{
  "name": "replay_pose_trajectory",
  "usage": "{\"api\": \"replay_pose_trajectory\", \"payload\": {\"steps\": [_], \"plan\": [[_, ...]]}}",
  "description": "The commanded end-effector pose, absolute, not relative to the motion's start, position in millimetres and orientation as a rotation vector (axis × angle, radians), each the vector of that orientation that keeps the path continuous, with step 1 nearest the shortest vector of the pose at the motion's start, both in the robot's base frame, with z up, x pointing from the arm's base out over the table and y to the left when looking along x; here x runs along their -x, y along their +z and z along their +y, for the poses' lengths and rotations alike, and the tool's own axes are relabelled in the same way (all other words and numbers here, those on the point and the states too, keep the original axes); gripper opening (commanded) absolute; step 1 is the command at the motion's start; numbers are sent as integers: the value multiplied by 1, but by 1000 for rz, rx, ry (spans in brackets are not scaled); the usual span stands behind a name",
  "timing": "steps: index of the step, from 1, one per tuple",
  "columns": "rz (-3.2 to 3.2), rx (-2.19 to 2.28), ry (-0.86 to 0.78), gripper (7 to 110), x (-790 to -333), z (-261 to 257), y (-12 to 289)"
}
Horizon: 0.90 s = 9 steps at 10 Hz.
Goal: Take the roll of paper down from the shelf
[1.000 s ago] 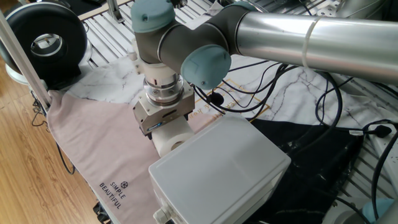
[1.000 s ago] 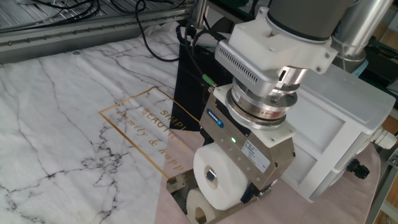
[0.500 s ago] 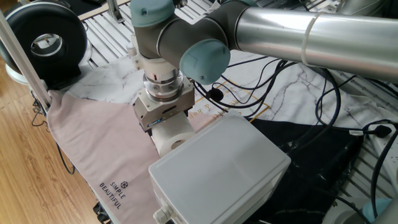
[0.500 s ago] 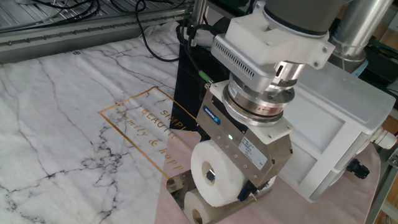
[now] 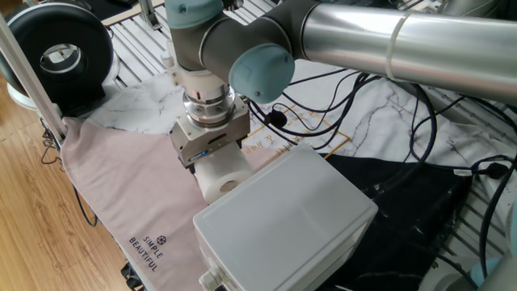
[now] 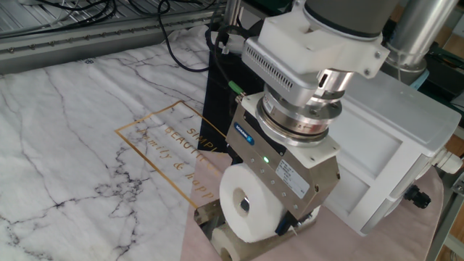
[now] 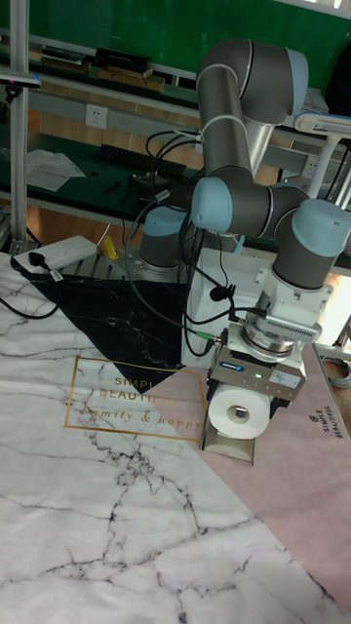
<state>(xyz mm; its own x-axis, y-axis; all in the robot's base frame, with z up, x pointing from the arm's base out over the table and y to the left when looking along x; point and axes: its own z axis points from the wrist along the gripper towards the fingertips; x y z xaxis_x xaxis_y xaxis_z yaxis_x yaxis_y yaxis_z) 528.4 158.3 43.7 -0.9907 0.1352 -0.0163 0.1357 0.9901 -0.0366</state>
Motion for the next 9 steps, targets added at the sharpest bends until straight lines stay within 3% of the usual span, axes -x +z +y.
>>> {"api": "replay_pose_trajectory", "payload": {"steps": [1, 9], "plan": [[3121, -219, -24, 7, -536, 162, 43], [3128, -200, -17, 7, -549, 160, 44]]}}
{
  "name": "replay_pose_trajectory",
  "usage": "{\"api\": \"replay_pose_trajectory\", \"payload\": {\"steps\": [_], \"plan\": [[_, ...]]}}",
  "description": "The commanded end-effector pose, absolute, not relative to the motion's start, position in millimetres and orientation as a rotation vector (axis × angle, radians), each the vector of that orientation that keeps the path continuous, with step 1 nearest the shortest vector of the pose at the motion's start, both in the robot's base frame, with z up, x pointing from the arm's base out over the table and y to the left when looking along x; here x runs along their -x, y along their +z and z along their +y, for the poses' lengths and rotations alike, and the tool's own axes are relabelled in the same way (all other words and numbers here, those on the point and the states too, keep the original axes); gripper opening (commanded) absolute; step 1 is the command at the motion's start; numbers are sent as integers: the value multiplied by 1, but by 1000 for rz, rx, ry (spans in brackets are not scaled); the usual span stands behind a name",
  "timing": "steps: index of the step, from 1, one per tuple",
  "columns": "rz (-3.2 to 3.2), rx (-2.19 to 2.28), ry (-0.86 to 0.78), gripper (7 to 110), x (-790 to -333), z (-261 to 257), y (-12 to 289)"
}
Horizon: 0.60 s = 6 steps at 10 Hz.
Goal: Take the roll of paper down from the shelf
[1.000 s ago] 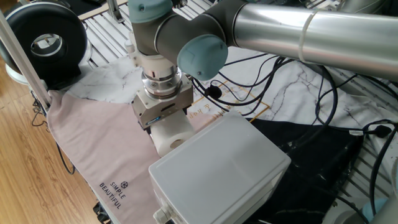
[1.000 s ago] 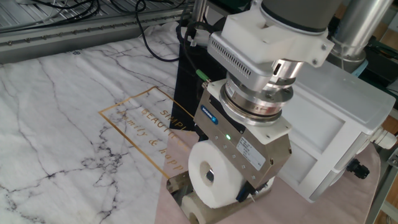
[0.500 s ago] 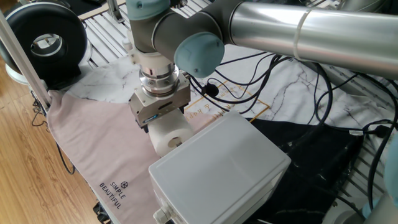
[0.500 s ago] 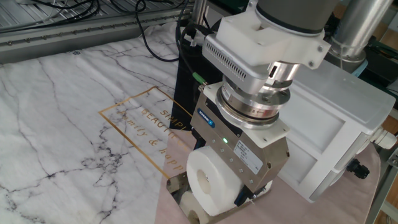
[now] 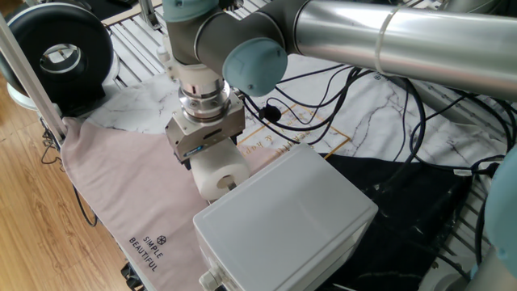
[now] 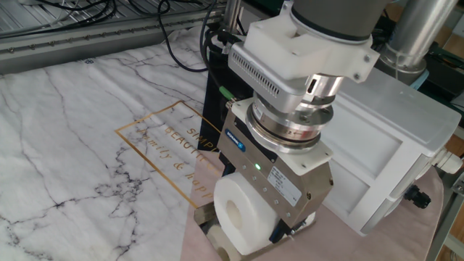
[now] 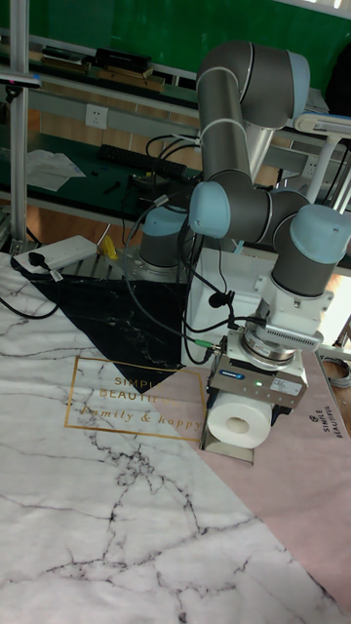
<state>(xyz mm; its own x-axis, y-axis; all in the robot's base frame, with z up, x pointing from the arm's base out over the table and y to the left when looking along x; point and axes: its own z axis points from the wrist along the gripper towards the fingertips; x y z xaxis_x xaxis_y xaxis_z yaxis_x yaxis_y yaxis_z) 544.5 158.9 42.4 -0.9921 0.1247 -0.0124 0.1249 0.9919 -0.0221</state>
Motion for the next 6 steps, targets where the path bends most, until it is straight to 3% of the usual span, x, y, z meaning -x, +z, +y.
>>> {"api": "replay_pose_trajectory", "payload": {"steps": [1, 6], "plan": [[3129, -201, -15, 7, -551, 160, 44], [3137, -192, -25, 7, -566, 160, 48]]}}
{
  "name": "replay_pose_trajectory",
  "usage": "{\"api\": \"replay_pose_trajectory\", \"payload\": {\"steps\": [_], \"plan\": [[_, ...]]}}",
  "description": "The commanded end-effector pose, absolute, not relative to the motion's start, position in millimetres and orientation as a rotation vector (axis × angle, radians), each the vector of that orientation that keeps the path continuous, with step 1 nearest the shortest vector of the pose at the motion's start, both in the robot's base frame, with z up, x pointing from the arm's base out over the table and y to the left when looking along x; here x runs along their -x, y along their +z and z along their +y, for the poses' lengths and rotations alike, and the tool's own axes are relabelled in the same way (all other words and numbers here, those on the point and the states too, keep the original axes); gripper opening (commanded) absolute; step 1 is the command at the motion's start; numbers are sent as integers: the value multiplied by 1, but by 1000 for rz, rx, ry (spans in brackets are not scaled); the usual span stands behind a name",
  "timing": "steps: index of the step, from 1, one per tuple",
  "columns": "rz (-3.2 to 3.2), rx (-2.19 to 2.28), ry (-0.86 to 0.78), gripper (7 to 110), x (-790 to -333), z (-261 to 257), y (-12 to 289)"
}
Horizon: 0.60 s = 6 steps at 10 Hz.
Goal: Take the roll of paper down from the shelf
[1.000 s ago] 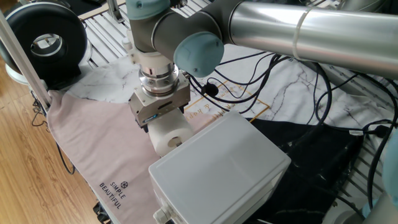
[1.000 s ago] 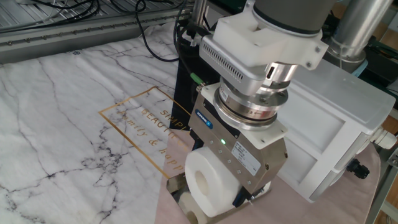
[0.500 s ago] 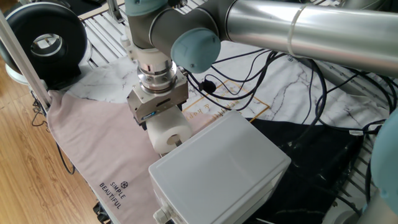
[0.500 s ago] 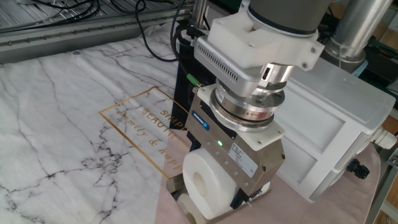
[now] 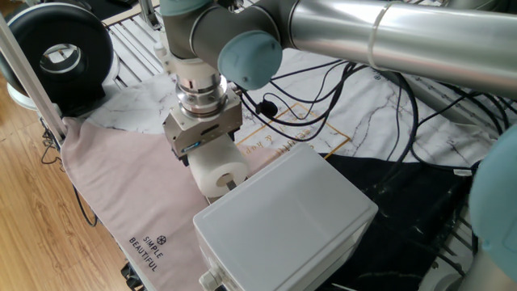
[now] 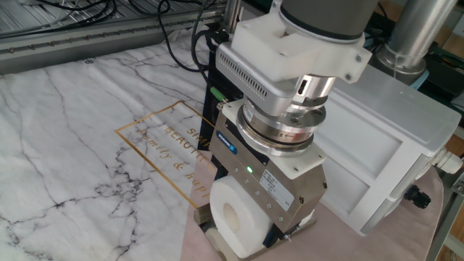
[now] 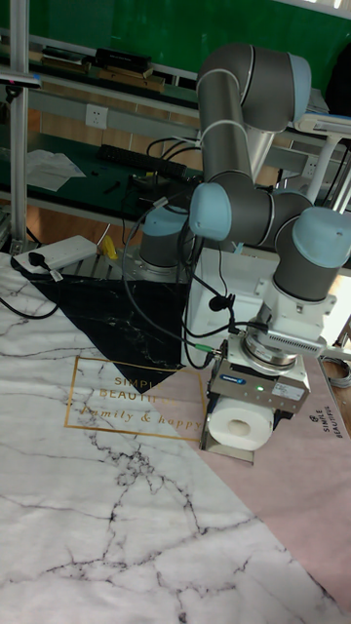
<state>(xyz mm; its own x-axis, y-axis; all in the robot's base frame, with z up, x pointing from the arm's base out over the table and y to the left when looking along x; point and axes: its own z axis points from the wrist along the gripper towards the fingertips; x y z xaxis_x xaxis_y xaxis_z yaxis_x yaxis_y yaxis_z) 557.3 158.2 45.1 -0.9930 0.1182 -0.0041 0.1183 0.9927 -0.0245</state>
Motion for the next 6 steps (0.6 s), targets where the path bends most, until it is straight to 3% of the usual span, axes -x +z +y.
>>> {"api": "replay_pose_trajectory", "payload": {"steps": [1, 6], "plan": [[3137, -192, -25, 7, -568, 162, 49], [3124, -178, -26, 7, -573, 160, 50]]}}
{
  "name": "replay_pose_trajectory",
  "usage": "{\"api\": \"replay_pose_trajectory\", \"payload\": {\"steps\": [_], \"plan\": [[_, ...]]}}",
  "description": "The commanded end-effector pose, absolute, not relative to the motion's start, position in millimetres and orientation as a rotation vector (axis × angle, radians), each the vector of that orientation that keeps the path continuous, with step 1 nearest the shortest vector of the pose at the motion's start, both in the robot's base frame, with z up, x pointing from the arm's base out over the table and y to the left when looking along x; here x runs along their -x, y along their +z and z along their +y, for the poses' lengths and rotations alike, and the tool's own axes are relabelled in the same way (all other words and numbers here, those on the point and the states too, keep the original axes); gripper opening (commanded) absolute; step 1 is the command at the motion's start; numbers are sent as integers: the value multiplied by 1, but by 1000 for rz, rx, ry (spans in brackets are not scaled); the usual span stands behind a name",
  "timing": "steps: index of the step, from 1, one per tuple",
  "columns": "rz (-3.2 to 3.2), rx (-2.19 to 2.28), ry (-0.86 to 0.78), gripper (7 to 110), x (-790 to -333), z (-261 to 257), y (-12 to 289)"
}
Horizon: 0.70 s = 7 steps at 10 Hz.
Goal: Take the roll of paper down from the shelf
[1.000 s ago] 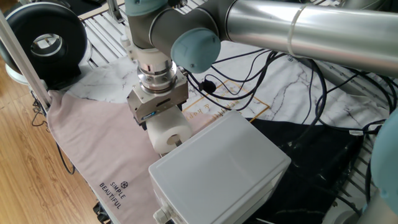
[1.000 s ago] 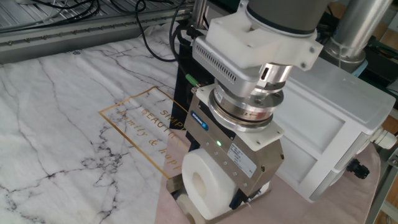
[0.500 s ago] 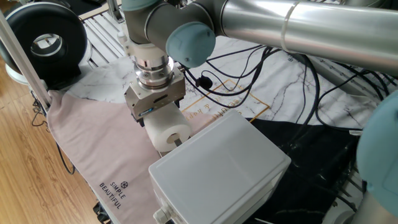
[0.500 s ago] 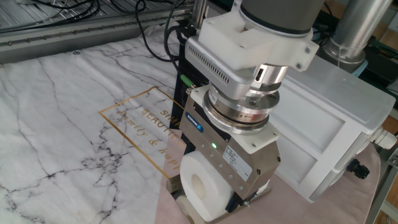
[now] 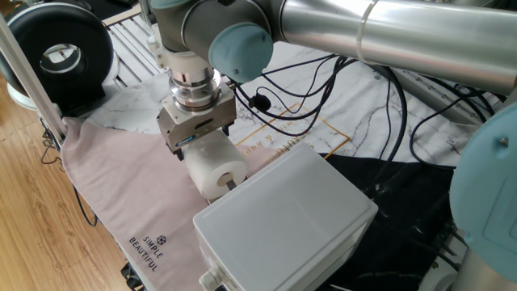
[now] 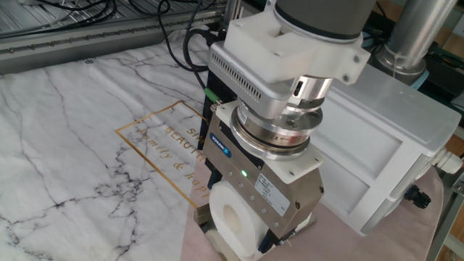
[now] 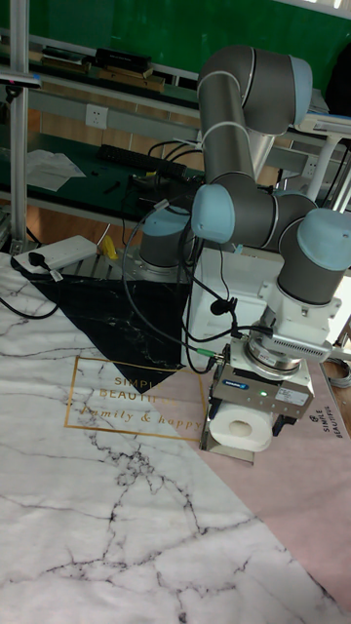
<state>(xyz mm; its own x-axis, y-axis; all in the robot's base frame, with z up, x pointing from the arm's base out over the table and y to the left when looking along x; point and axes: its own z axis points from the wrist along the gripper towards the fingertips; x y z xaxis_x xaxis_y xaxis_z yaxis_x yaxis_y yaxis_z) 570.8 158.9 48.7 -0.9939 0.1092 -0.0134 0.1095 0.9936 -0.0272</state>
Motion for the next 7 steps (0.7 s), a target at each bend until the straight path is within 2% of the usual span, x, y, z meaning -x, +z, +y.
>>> {"api": "replay_pose_trajectory", "payload": {"steps": [1, 3, 4, 5, 6, 7], "plan": [[3139, -160, -30, 7, -567, 157, 48], [3144, -79, -37, 7, -559, 151, 44], [3114, -20, 40, 44, -560, 157, 42], [3099, -65, -9, 44, -559, 146, 44], [3094, -104, -27, 88, -557, 142, 47], [3096, -117, 9, 88, -553, 145, 49]]}}
